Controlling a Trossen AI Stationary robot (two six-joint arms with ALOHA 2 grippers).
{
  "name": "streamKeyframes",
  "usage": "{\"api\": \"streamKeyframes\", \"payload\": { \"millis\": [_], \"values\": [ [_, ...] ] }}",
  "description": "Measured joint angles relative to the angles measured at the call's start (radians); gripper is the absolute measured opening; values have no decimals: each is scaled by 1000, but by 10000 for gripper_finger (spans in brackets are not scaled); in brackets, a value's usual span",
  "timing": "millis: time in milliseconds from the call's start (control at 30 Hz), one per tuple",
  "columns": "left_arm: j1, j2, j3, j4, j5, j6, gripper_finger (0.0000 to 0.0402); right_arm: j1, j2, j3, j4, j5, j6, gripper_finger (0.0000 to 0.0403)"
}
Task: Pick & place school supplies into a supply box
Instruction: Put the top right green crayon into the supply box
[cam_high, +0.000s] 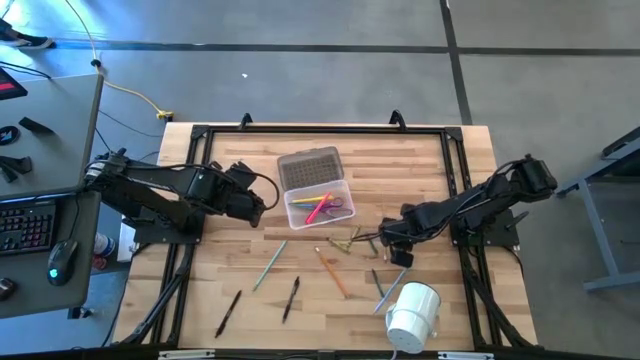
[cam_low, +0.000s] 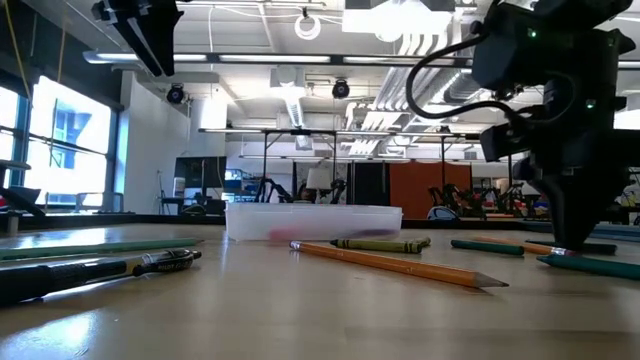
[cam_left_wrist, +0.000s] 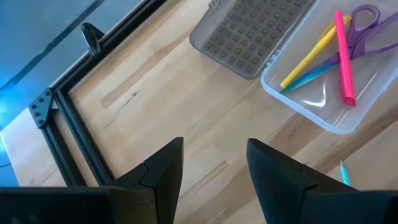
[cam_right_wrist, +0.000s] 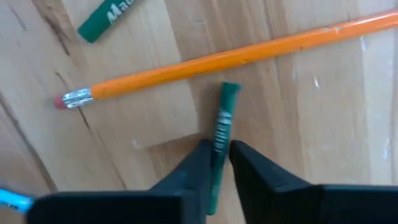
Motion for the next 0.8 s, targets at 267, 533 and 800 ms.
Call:
{"api": "streamKeyframes", "payload": {
  "millis": [267, 533, 800],
  "values": [
    [0, 0, 0, 49, 2, 0, 211, -2, -4, 70, -59, -35, -29, 24],
    [0, 0, 0, 62, 2, 0, 211, -75, -16, 225, -43, 113, -337, 5],
    [0, 0, 0, 72, 2, 0, 211, -250, 45, 359, 361, 96, -654, 8]
  ]
}}
